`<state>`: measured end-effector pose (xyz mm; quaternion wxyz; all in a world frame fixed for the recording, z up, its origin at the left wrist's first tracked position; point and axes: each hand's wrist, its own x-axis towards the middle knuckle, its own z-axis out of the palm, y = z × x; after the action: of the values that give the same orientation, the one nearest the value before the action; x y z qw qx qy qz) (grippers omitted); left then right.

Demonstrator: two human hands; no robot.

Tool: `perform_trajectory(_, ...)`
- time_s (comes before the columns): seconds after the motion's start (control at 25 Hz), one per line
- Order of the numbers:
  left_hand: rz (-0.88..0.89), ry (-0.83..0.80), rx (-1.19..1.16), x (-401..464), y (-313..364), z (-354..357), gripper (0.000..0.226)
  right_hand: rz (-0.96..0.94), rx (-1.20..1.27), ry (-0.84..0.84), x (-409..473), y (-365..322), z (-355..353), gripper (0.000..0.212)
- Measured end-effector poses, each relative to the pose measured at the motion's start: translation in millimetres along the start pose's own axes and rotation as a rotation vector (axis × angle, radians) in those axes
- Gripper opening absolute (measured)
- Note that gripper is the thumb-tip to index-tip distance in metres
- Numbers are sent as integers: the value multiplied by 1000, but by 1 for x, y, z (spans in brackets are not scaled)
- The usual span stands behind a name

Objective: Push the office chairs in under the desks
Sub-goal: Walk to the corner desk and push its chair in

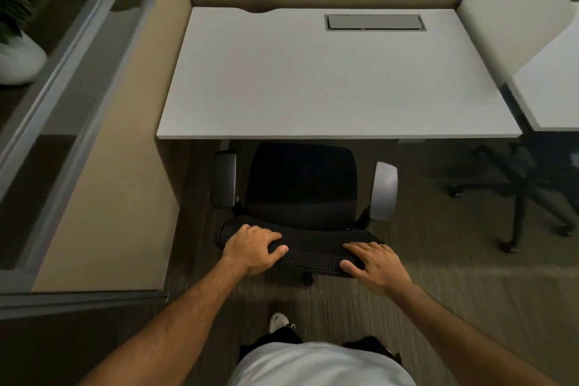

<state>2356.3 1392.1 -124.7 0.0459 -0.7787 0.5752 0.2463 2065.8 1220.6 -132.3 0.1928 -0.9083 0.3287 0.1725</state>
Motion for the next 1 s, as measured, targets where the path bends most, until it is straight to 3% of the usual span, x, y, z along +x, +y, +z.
perform_trajectory(0.48, 2, 83, -50, 70, 15, -24, 84, 17, 40, -4, 52, 57, -44, 76)
perform_trajectory(1.0, -54, 88, -93, 153, 66, -59, 70, -72, 8, -27, 119, 148, -104, 77)
